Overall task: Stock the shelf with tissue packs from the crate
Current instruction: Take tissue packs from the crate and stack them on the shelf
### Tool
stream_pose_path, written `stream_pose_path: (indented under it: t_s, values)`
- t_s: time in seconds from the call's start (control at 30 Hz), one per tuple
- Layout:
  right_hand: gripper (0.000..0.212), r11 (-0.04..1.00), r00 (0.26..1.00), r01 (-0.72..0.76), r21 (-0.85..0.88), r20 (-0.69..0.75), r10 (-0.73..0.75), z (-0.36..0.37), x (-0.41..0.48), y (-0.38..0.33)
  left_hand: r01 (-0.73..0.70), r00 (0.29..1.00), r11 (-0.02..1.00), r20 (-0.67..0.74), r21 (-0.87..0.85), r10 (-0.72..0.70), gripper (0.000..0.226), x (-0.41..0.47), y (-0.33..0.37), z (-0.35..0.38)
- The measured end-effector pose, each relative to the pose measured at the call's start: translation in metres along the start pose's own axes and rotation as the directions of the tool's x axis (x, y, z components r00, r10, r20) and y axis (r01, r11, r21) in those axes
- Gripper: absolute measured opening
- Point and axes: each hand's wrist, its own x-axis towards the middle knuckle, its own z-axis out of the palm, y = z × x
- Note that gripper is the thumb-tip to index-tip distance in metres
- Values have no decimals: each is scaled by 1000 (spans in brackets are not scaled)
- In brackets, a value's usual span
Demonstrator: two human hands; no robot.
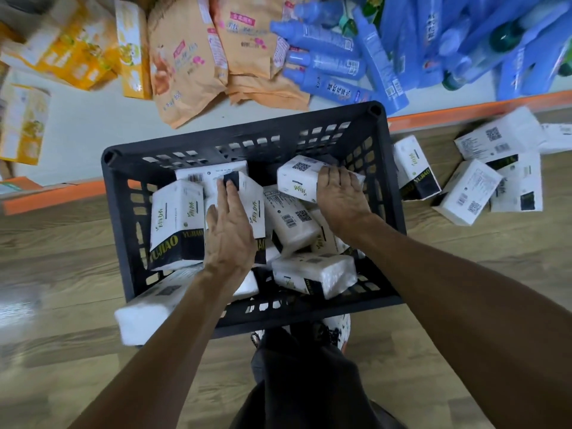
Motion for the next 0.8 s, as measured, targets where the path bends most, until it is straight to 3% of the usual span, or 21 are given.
stream_pose_path:
  t_s: [0.13, 0.47, 0.6, 0.8]
  values:
    - [63, 1000, 997, 2, 5, -76, -2, -38, -38, 1, 38, 998, 999, 44, -22, -37, 81, -25, 21, -51]
    - [63, 997, 993, -48, -56, -111, 42, -204, -155, 23, -43, 997, 999, 69, 29, 41, 72, -107, 108, -209]
    - [61, 995, 986, -95, -19, -138, 92, -282, -200, 38, -110, 994, 975, 47, 191, 103, 80, -143, 148, -281]
    - [59, 993, 957, -116, 11, -267, 115, -398, -272, 54, -239, 967, 847, 39, 474, 251, 82, -218, 206, -395]
